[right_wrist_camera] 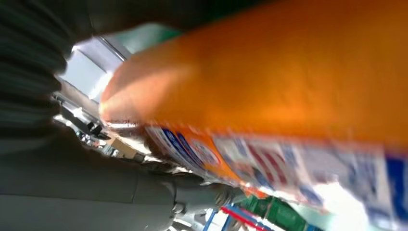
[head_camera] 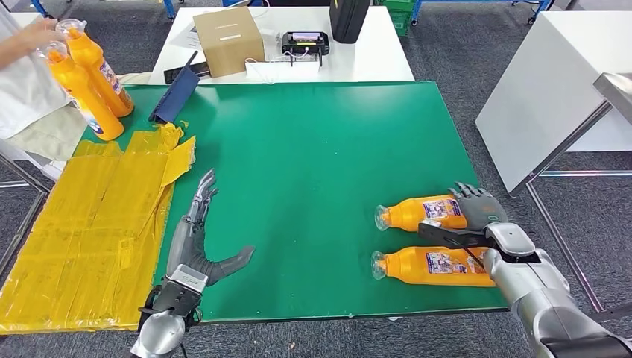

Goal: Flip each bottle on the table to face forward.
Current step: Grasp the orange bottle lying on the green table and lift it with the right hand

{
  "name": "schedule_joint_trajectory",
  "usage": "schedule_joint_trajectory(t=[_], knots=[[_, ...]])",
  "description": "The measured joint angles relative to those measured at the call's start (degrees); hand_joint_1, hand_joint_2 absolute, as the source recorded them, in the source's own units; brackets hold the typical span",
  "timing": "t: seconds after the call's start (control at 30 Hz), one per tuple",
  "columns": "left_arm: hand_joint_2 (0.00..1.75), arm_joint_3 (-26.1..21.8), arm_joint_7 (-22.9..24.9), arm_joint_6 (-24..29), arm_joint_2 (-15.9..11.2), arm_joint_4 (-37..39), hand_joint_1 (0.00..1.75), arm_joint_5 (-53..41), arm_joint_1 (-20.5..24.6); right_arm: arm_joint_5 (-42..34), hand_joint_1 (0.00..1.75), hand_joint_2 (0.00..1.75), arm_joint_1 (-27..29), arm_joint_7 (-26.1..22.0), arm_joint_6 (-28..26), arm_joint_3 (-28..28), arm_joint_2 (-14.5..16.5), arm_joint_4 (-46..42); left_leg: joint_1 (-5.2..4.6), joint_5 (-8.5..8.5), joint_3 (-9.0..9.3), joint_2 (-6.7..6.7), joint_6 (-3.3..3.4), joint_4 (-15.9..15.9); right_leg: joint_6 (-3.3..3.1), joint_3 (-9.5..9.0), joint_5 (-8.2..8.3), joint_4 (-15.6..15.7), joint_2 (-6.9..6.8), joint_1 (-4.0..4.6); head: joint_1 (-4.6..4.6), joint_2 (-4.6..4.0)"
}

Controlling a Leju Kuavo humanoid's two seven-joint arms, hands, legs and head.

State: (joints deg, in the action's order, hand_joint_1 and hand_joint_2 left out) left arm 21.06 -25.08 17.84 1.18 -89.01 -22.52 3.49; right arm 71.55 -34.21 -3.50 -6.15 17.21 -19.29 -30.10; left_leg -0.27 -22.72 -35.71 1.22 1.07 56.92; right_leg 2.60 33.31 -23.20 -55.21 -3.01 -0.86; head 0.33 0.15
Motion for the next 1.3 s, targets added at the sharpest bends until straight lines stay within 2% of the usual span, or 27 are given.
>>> schedule_joint_trajectory(t=[0.23,0.5,0.7,0.8,0.93,1.13,1.23,1.3], knots=[[1.75,1.00,-0.51,-0.02,0.10,1.69,0.00,0.95,1.24,0.01,1.74,1.75,-2.68,-1.23,1.53,1.25,0.75,4.04,0.01,0.02,0.34,0.00,0.03,0.00,0.02,-0.33,0.01,0.02,0.00,0.00,0.01,0.00],[1.75,1.27,-0.67,0.12,0.16,1.85,0.00,1.05,1.35,-0.14,1.75,1.75,-2.40,-1.34,-2.99,2.14,1.45,4.60,0.03,0.02,0.37,0.13,0.03,0.00,0.02,-0.35,0.02,0.02,0.06,0.03,0.01,0.00],[1.75,1.32,0.33,-0.61,0.21,1.29,0.00,0.31,0.74,-3.31,1.75,1.75,0.49,-1.37,-14.21,1.59,3.37,2.35,0.04,0.02,0.28,0.19,0.03,-0.01,0.03,-0.33,0.04,0.00,0.06,0.05,0.00,0.00],[1.75,1.63,1.29,-1.64,0.25,0.35,0.00,-0.88,0.26,-8.99,1.75,1.75,4.14,-2.10,-18.95,-0.62,5.86,-4.05,0.04,0.06,0.15,0.13,0.03,-0.01,0.03,-0.22,0.03,-0.02,0.03,0.05,-0.01,0.00],[1.75,2.15,1.87,-2.64,0.37,-0.55,0.00,-1.31,-0.23,-15.97,1.75,1.75,8.62,-3.36,-21.30,-4.24,9.46,-16.17,0.06,0.07,0.04,-0.01,0.03,-0.01,0.03,-0.13,0.00,-0.03,-0.03,0.06,-0.01,0.00],[1.75,2.38,2.09,-3.04,0.54,-0.78,0.00,-0.68,-0.44,-27.26,1.75,1.75,16.12,-9.05,-28.22,-7.96,15.97,-34.54,0.05,0.03,-0.13,-0.08,0.02,-0.01,0.03,0.04,-0.03,-0.03,-0.06,0.05,-0.01,0.00],[1.75,2.53,2.10,-3.04,0.66,-0.78,0.00,-0.44,-0.49,-30.96,1.75,1.75,18.93,-10.15,-28.79,-8.20,18.84,-41.22,0.05,0.02,-0.18,-0.08,0.01,-0.01,0.02,0.12,-0.04,-0.02,-0.06,0.05,-0.01,0.00],[1.75,2.58,2.11,-3.04,0.72,-0.78,0.00,-0.32,-0.58,-34.71,1.75,1.75,20.28,-11.25,-27.26,-8.21,20.15,-44.24,0.06,0.03,-0.20,-0.09,0.01,-0.02,0.02,0.12,-0.05,-0.02,-0.06,0.05,0.01,0.00]])
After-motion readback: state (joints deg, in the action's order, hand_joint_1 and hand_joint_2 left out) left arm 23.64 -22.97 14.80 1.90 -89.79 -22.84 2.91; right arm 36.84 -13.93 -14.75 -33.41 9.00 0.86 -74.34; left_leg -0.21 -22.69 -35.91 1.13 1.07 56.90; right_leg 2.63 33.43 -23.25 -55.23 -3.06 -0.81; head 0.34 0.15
